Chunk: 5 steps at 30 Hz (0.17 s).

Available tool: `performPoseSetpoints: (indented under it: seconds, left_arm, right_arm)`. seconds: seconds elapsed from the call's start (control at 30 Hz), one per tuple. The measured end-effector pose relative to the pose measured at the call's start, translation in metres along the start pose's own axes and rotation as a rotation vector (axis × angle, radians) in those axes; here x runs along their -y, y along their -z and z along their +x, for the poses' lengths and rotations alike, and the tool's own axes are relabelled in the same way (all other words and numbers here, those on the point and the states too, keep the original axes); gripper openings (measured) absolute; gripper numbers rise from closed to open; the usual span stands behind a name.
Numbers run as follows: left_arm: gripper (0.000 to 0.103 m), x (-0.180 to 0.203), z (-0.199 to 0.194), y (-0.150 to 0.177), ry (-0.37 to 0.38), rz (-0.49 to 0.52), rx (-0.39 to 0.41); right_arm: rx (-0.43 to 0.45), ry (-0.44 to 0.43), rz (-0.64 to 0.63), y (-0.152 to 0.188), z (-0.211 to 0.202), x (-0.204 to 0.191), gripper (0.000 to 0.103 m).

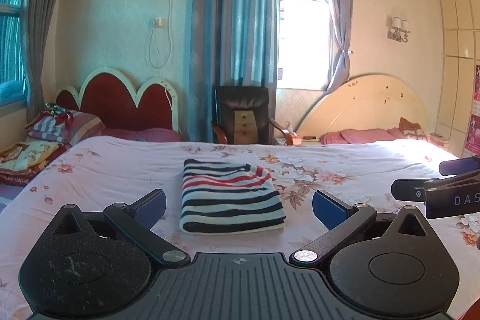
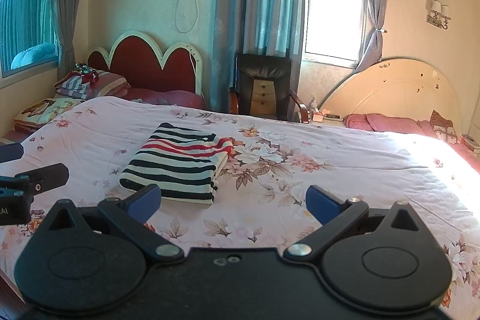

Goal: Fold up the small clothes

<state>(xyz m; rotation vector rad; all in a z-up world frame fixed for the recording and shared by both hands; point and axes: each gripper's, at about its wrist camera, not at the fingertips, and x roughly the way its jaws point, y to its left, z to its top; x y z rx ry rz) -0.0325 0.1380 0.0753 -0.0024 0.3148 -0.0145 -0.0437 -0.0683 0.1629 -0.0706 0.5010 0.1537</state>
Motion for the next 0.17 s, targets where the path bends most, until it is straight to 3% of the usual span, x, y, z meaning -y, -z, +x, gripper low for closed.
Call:
performPoseSetpoints:
  seconds: [0.17]
  left_arm:
    - [0.103,-0.0018,-0.0011,-0.0022,-0.006,-0.009,0.016]
  right_arm:
    - [0.001,-0.013,-0.006,-0.0032,0.0067,0.0012,0.102]
